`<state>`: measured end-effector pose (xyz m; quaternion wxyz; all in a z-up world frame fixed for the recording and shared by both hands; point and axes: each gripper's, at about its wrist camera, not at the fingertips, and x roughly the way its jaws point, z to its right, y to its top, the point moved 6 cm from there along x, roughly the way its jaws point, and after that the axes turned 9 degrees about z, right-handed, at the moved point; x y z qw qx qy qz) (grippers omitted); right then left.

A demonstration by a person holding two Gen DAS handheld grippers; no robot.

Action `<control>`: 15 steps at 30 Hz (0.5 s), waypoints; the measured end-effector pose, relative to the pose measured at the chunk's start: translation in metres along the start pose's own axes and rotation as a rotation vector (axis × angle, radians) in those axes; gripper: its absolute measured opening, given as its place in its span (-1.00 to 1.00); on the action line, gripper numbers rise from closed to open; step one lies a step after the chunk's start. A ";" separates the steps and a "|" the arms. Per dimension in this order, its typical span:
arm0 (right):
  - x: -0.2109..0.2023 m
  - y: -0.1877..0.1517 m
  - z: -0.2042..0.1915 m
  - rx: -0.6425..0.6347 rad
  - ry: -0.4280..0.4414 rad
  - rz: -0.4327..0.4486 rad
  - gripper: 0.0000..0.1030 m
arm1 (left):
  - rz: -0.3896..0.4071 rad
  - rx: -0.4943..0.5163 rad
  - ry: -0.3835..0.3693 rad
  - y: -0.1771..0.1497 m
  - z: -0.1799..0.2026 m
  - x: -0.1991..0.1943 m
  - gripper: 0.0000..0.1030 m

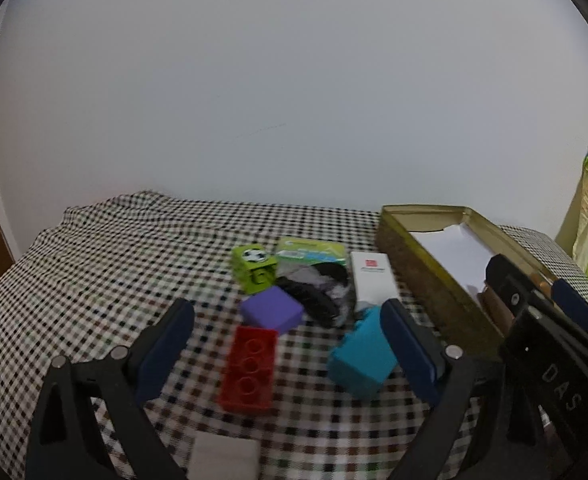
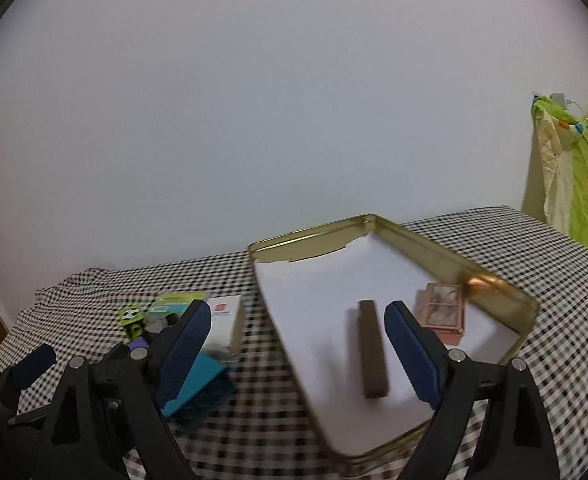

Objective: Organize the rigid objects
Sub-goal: 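Open both grippers and withdraw from the tray, then grasp the white charger with the left gripper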

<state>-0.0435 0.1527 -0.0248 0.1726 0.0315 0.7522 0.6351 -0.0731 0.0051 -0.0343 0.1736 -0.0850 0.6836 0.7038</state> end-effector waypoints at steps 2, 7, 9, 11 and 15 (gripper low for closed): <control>0.000 0.000 -0.004 -0.007 0.005 0.001 0.75 | -0.004 -0.006 0.006 0.000 -0.005 -0.003 0.84; 0.000 -0.003 -0.012 -0.021 0.036 -0.006 0.75 | -0.005 -0.011 0.021 -0.001 -0.016 -0.011 0.84; -0.002 -0.004 -0.014 -0.028 0.041 0.001 0.75 | -0.003 -0.019 0.023 -0.001 -0.020 -0.015 0.84; -0.002 -0.005 -0.014 -0.030 0.045 -0.002 0.75 | -0.013 -0.028 0.028 -0.002 -0.027 -0.017 0.84; 0.002 -0.008 -0.006 0.008 0.057 -0.040 0.75 | -0.035 -0.055 0.057 -0.005 -0.049 -0.021 0.84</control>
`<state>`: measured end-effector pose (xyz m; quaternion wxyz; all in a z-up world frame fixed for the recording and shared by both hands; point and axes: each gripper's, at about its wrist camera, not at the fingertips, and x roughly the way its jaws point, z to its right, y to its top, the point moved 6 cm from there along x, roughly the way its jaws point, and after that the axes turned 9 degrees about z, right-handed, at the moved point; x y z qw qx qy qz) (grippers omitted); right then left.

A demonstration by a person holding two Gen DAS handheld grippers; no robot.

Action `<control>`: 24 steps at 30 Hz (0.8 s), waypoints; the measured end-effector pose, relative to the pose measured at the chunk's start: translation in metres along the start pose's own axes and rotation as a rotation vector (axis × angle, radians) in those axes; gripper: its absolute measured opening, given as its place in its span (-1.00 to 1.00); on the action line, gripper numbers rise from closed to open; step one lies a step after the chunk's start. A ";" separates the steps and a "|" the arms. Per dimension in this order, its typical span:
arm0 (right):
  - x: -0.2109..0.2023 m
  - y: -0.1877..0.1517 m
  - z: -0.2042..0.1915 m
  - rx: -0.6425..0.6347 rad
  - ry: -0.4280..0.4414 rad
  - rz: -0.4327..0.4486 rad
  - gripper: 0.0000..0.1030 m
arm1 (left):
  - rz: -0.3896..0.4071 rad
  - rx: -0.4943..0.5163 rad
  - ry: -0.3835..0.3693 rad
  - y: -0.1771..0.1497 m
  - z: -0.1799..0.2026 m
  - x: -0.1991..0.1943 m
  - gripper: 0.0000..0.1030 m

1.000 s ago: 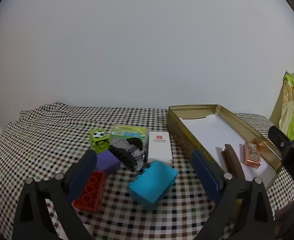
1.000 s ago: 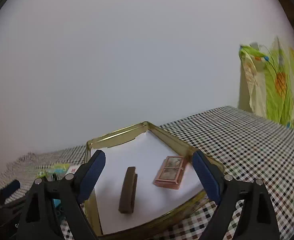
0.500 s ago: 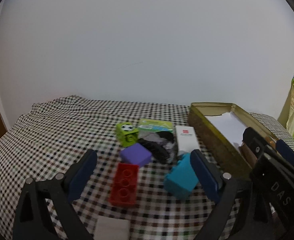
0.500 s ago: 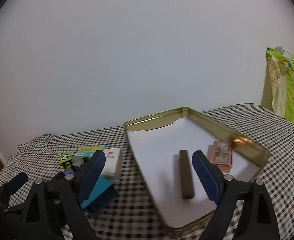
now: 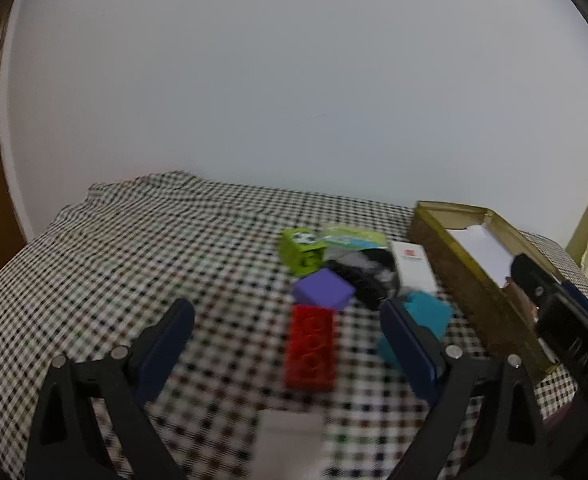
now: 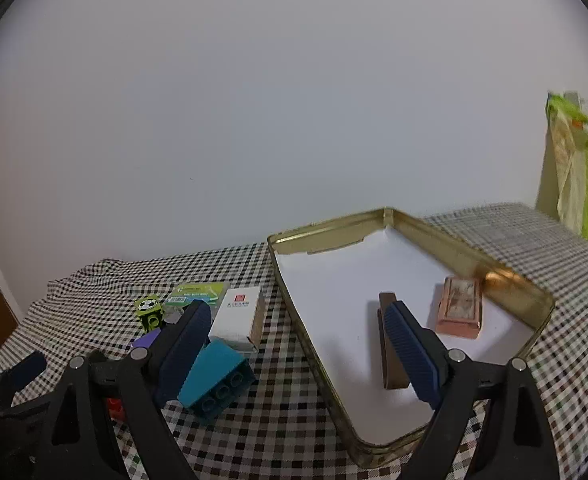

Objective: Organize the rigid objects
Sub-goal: 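Grasp the white charger with the left gripper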

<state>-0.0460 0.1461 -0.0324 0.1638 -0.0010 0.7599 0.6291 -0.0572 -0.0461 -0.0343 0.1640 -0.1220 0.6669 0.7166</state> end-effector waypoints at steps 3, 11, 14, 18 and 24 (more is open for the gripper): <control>0.004 -0.003 0.002 0.015 0.019 -0.037 0.75 | -0.032 0.007 0.046 -0.004 -0.019 -0.001 0.84; 0.000 -0.008 -0.011 -0.022 0.081 -0.055 0.73 | -0.164 0.008 -0.014 -0.026 -0.025 -0.007 0.76; 0.000 -0.009 -0.013 -0.026 0.093 -0.067 0.72 | -0.184 0.072 -0.054 -0.030 -0.004 -0.013 0.76; 0.004 -0.010 -0.006 -0.001 0.084 -0.074 0.72 | -0.216 0.105 -0.054 -0.034 0.006 -0.010 0.62; 0.006 -0.012 -0.009 -0.006 0.094 -0.088 0.72 | -0.341 0.030 -0.044 -0.048 -0.006 0.007 0.43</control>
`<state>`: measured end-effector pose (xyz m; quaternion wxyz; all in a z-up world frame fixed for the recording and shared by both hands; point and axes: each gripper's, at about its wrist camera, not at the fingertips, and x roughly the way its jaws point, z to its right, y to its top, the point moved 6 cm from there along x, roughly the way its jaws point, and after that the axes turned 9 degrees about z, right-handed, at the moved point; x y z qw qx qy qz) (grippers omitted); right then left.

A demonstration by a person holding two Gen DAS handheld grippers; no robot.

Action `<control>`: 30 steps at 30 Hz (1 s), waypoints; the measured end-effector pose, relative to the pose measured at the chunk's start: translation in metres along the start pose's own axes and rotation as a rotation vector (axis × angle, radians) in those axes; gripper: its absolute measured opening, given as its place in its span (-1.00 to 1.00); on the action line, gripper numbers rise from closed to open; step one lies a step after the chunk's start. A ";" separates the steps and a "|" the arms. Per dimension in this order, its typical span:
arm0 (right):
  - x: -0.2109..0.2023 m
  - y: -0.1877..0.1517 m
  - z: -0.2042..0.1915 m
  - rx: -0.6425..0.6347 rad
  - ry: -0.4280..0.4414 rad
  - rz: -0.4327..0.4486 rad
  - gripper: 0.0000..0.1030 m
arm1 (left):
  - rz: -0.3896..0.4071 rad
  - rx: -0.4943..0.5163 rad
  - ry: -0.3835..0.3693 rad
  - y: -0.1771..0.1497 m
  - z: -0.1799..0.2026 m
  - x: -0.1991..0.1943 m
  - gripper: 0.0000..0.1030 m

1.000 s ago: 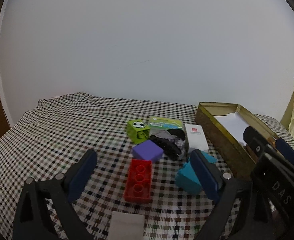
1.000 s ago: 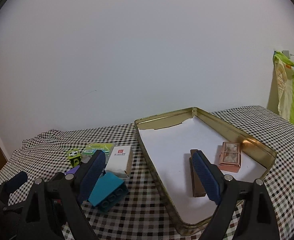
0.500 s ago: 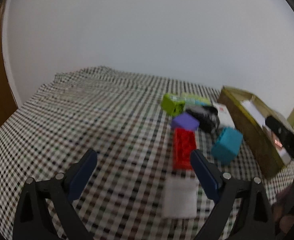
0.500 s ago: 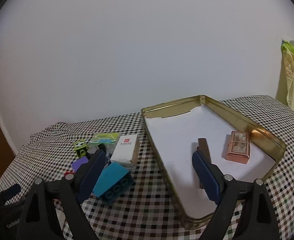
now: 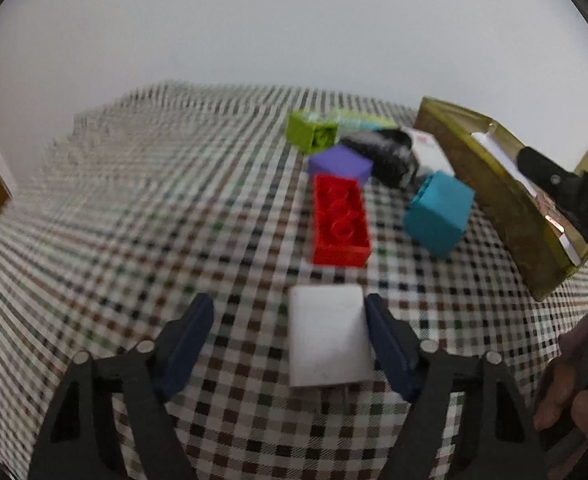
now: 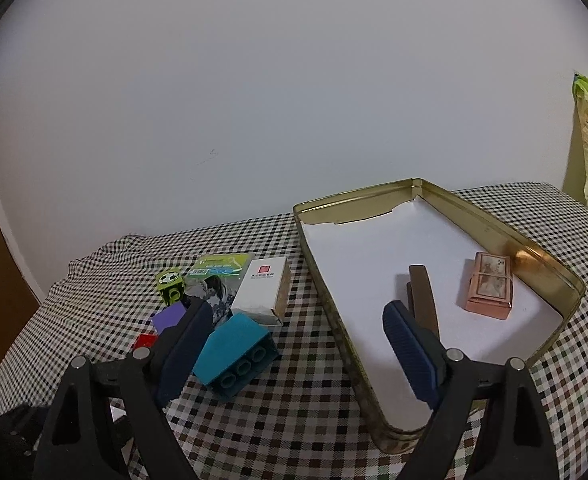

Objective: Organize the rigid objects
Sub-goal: 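Grasp the white charger with the left gripper, then grasp the teal block with the right gripper while the left holds the charger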

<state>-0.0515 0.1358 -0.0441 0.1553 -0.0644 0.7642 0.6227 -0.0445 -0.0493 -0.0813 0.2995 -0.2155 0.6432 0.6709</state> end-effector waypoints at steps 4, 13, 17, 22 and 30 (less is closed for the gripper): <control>-0.002 -0.001 -0.003 -0.003 0.003 -0.001 0.72 | 0.003 0.019 0.012 0.000 0.002 -0.002 0.26; 0.002 -0.004 -0.005 0.000 0.033 -0.037 0.72 | 0.036 -0.092 -0.051 0.002 -0.013 -0.002 -0.28; 0.001 -0.005 -0.014 -0.038 0.049 -0.039 0.72 | 0.081 -0.097 -0.053 0.009 -0.020 -0.003 -0.29; 0.007 -0.008 -0.023 -0.076 0.078 -0.072 0.72 | 0.125 -0.108 -0.020 0.028 -0.029 -0.001 -0.29; 0.014 -0.016 -0.041 -0.129 0.160 -0.132 0.72 | 0.179 -0.100 0.019 0.045 -0.041 0.022 -0.29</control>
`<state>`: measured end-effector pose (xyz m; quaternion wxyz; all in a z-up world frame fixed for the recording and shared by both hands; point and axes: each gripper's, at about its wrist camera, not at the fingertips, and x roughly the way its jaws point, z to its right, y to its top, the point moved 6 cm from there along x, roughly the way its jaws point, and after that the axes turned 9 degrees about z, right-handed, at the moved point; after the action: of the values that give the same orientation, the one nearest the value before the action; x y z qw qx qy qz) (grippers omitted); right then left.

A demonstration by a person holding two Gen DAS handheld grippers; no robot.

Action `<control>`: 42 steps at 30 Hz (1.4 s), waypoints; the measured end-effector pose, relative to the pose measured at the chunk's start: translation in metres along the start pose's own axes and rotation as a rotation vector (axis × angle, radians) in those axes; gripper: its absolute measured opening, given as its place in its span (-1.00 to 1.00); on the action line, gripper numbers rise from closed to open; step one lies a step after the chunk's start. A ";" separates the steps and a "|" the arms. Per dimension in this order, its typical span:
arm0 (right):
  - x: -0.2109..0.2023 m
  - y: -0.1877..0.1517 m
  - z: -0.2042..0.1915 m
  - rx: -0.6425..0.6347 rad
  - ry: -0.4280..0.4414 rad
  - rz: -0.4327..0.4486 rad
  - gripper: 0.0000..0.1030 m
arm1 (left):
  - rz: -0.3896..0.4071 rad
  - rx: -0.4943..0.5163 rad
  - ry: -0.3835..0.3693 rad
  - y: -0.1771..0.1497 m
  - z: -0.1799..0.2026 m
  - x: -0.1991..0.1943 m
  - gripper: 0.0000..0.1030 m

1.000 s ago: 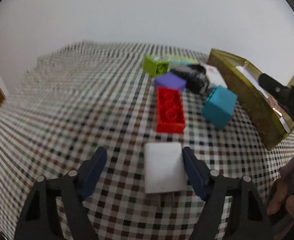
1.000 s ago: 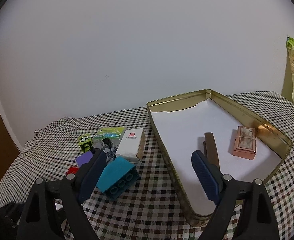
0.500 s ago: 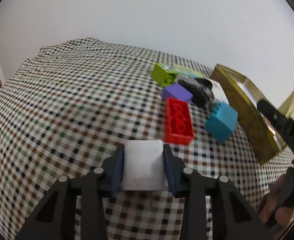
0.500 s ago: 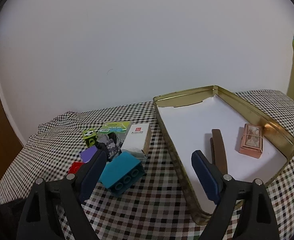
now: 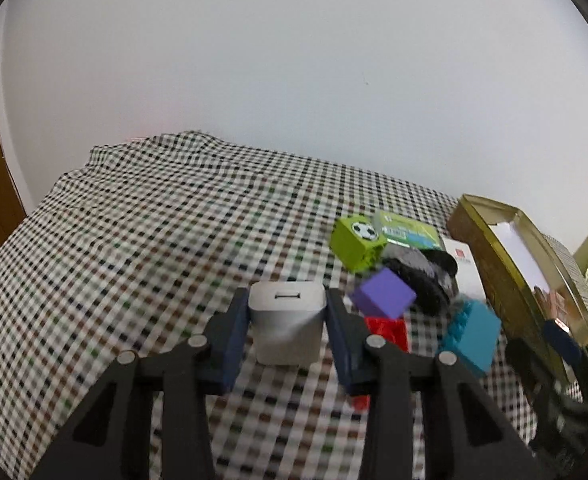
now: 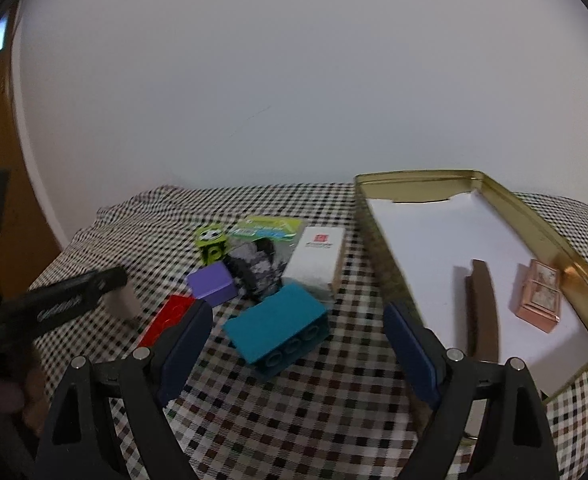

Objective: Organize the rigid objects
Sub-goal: 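Grasp the teal block with the right gripper while the left holds the charger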

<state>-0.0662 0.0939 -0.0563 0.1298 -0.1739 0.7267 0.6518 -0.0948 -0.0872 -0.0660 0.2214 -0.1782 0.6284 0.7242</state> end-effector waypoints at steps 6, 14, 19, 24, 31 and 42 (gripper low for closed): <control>0.012 -0.005 -0.001 0.017 0.019 -0.075 0.73 | 0.033 0.014 -0.019 0.000 0.000 0.003 -0.29; 0.037 -0.006 -0.017 -0.106 0.018 -0.136 0.73 | 0.043 0.030 -0.027 0.000 0.002 0.003 -0.29; 0.043 -0.006 -0.017 -0.139 0.047 -0.151 0.75 | 0.037 0.008 -0.049 0.001 0.000 -0.001 -0.29; 0.038 -0.013 -0.028 -0.187 0.085 -0.167 0.75 | 0.034 -0.024 -0.077 0.001 -0.001 -0.005 -0.29; 0.055 -0.024 -0.030 -0.211 0.099 -0.268 0.73 | 0.059 -0.005 -0.084 0.004 0.008 -0.010 -0.29; 0.056 -0.030 -0.012 -0.084 0.130 -0.290 0.48 | 0.037 -0.003 -0.073 0.002 0.005 -0.002 -0.29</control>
<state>-0.1034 0.0751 -0.1055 0.1679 -0.3239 0.6731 0.6433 -0.0940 -0.0828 -0.0620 0.2304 -0.1405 0.6219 0.7351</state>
